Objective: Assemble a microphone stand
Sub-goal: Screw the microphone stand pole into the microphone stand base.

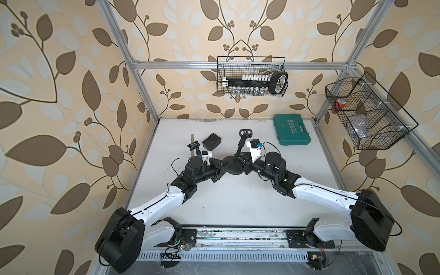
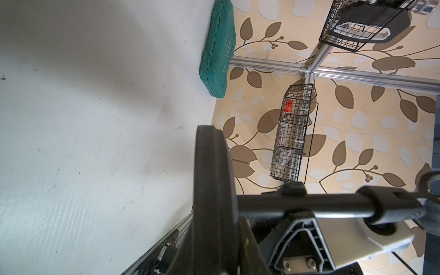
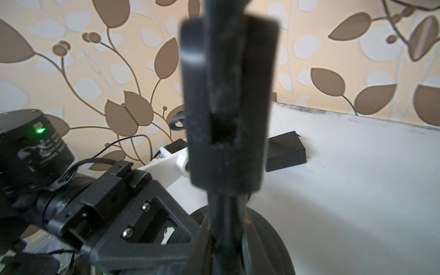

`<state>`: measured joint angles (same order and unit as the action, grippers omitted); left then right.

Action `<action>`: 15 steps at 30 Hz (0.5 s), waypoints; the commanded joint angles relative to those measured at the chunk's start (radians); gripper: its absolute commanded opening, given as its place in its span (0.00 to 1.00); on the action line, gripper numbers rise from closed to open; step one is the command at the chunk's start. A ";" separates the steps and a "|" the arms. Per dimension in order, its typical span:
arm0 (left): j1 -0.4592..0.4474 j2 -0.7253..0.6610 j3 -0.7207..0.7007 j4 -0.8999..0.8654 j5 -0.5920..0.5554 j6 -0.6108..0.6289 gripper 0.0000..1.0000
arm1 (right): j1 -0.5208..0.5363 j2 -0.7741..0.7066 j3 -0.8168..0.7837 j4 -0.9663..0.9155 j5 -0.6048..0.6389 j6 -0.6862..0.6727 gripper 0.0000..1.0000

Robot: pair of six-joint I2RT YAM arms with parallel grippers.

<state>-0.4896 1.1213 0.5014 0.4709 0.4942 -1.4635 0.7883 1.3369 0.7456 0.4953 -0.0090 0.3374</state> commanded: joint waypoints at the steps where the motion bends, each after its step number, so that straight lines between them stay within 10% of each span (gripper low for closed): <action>1: 0.001 -0.035 0.043 0.161 0.000 0.025 0.00 | 0.080 -0.001 -0.003 -0.158 0.243 0.054 0.00; 9: 0.007 -0.047 0.027 0.135 -0.025 0.029 0.00 | 0.133 -0.005 0.006 -0.186 0.309 0.081 0.01; 12: 0.021 -0.048 0.032 0.115 -0.023 0.038 0.00 | 0.095 -0.028 -0.002 -0.138 0.112 0.012 0.52; 15: 0.028 -0.046 0.042 0.094 -0.023 0.054 0.00 | 0.053 -0.059 -0.028 -0.101 -0.064 -0.073 0.72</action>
<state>-0.4744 1.1210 0.4938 0.4377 0.4805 -1.4395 0.8684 1.3212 0.7410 0.3862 0.1184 0.3553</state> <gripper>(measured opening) 0.206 0.698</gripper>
